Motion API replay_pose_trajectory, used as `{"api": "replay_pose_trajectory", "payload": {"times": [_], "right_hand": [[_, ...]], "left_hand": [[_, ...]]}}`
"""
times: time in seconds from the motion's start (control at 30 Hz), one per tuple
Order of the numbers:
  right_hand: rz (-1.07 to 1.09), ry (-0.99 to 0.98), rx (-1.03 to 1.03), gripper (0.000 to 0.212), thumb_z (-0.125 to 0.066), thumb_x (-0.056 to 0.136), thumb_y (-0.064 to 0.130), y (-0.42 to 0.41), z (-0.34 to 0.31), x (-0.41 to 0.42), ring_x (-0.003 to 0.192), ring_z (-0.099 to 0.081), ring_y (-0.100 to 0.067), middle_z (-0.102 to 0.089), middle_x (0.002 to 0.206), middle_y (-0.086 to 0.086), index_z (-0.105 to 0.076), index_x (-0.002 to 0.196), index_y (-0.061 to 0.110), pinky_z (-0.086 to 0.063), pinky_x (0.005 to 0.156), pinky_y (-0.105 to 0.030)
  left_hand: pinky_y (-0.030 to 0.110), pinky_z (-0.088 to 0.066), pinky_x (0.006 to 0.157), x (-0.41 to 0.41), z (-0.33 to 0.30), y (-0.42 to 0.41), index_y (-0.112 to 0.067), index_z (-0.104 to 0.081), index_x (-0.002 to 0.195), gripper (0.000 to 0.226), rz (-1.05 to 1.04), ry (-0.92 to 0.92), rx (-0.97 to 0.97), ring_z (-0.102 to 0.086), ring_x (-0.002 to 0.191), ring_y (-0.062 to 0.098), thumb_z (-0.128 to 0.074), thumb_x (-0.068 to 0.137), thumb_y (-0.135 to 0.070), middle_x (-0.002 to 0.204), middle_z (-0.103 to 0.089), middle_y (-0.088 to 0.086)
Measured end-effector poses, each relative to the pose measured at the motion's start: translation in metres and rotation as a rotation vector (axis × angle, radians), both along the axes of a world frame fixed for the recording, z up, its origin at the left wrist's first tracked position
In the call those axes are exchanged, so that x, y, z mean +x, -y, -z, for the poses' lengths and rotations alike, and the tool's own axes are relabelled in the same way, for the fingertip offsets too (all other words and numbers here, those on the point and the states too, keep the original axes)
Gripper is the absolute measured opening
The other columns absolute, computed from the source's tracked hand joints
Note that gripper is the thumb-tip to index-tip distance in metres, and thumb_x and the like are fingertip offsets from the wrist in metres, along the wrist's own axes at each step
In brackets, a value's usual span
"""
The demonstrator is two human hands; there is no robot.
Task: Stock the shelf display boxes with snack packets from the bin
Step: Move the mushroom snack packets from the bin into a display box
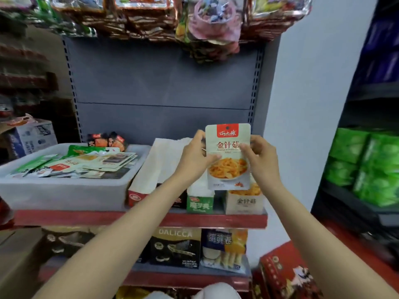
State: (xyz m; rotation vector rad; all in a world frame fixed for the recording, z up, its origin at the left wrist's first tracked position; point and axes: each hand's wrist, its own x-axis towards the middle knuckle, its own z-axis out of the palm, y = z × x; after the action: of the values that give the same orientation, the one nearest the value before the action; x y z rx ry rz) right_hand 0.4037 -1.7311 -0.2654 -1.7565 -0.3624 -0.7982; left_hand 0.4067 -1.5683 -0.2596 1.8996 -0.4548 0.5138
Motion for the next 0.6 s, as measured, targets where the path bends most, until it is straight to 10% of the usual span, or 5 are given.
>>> {"api": "replay_pose_trajectory", "payload": {"times": [0.27, 0.6], "right_hand": [[0.104, -0.021, -0.136, 0.008, -0.057, 0.092, 0.016, 0.057, 0.006, 0.014, 0.084, -0.063, -0.011, -0.068, 0.094, 0.001, -0.06, 0.099, 0.016, -0.049, 0.069, -0.014], [0.12, -0.142, -0.323, 0.07, -0.066, 0.084, 0.004, 0.062, 0.035, 0.018, 0.097, -0.053, -0.008, -0.051, 0.111, 0.007, -0.031, 0.139, 0.028, -0.05, 0.07, -0.017]], "left_hand": [[0.004, -0.046, 0.057, 0.018, 0.007, 0.056, -0.013, -0.044, 0.114, 0.041, -0.039, 0.01, 0.09, -0.059, 0.094, 0.008, -0.07, 0.083, -0.012, 0.109, -0.062, -0.005], [0.034, -0.054, 0.082, 0.026, 0.028, 0.052, -0.033, -0.035, 0.131, 0.065, -0.059, 0.114, 0.415, -0.055, 0.095, 0.012, -0.07, 0.081, -0.008, 0.113, -0.05, -0.003]]}}
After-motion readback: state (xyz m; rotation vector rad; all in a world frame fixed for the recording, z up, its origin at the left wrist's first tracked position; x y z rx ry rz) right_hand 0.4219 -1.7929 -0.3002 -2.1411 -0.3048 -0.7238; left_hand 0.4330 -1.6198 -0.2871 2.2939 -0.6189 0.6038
